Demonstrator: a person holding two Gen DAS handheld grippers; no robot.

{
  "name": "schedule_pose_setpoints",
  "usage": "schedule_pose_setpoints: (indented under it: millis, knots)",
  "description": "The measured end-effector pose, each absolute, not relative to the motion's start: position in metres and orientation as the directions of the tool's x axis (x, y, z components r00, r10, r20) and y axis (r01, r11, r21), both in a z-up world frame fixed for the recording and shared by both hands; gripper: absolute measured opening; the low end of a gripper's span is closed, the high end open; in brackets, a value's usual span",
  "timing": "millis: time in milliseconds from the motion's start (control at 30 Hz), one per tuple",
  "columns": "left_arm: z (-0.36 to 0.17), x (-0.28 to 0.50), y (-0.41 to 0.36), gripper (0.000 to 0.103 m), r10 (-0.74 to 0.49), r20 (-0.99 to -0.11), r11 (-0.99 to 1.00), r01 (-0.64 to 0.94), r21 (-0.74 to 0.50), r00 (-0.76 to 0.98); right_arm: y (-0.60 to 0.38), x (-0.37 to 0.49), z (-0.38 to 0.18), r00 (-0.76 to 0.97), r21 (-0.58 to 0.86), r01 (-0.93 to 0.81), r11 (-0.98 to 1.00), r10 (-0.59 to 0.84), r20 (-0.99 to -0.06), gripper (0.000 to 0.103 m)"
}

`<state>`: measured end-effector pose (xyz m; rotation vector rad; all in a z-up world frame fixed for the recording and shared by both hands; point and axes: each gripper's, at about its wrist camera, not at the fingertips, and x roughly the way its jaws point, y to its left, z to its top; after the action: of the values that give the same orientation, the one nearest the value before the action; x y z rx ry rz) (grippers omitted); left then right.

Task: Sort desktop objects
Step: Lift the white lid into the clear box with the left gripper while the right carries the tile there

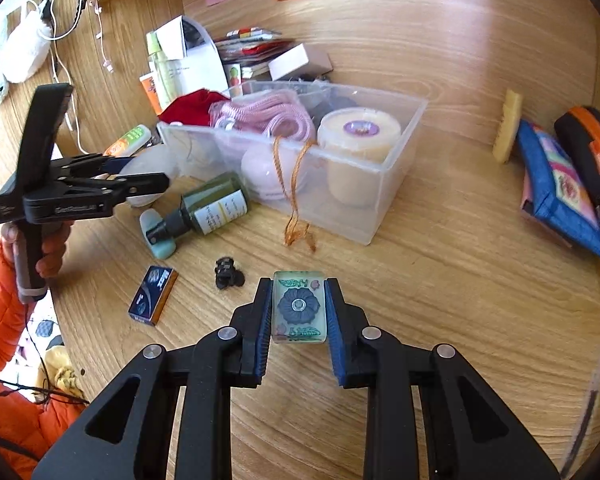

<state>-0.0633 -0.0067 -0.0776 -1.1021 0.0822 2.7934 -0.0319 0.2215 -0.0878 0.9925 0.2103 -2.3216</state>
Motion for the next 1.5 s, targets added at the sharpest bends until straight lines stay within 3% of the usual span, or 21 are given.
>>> schedule_pose_setpoints:
  millis: [500, 733, 1133, 1500]
  knots:
    - [-0.026, -0.048, -0.027, 0.065, 0.105, -0.590, -0.994, -0.110, -0.026, -0.801, 0.207, -0.062, -0.026, -0.623, 0.071, 0.586, -0.808, -0.504, -0.598, 0.022]
    - [-0.010, -0.050, -0.044, 0.065, 0.070, -0.562, -0.998, -0.061, -0.035, -0.824, 0.186, -0.091, -0.014, -0.622, 0.071, 0.587, -0.806, -0.505, -0.599, 0.022]
    - [0.010, -0.080, -0.044, 0.065, 0.114, -0.538, -0.993, -0.081, -0.085, -0.835, 0.150, -0.138, -0.009, -0.589, 0.101, 0.601, -0.793, -0.525, -0.614, 0.022]
    - [0.003, -0.123, -0.032, 0.065, 0.127, -0.586, -0.992, -0.085, -0.099, -0.800, 0.123, -0.163, -0.039, -0.541, 0.117, 0.592, -0.797, -0.501, -0.676, 0.022]
